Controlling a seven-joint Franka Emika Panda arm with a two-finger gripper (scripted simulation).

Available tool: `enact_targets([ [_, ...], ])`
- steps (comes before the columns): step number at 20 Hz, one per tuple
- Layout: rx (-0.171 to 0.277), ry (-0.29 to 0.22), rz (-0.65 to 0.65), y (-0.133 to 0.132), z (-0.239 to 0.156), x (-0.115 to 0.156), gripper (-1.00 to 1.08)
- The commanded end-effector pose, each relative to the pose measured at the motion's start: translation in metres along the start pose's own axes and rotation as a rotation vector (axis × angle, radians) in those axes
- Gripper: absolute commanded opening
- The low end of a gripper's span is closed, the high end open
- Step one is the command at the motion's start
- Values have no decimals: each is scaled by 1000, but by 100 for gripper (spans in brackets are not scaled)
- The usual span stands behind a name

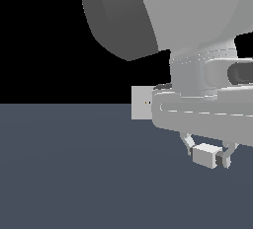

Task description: Plug the charger into the wall socket.

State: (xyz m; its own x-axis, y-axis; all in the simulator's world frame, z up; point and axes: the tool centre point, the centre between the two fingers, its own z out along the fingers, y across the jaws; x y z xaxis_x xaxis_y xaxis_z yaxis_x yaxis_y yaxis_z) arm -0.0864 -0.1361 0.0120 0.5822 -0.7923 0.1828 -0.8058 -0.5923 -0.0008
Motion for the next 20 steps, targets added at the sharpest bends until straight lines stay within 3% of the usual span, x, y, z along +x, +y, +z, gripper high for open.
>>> enact_targets([
  [1,0,0,0,0,0,0,-100],
  [11,4,1,-24,-4,-2,2,-100],
  [20,33,3,-182,-28,-19,12,-100],
])
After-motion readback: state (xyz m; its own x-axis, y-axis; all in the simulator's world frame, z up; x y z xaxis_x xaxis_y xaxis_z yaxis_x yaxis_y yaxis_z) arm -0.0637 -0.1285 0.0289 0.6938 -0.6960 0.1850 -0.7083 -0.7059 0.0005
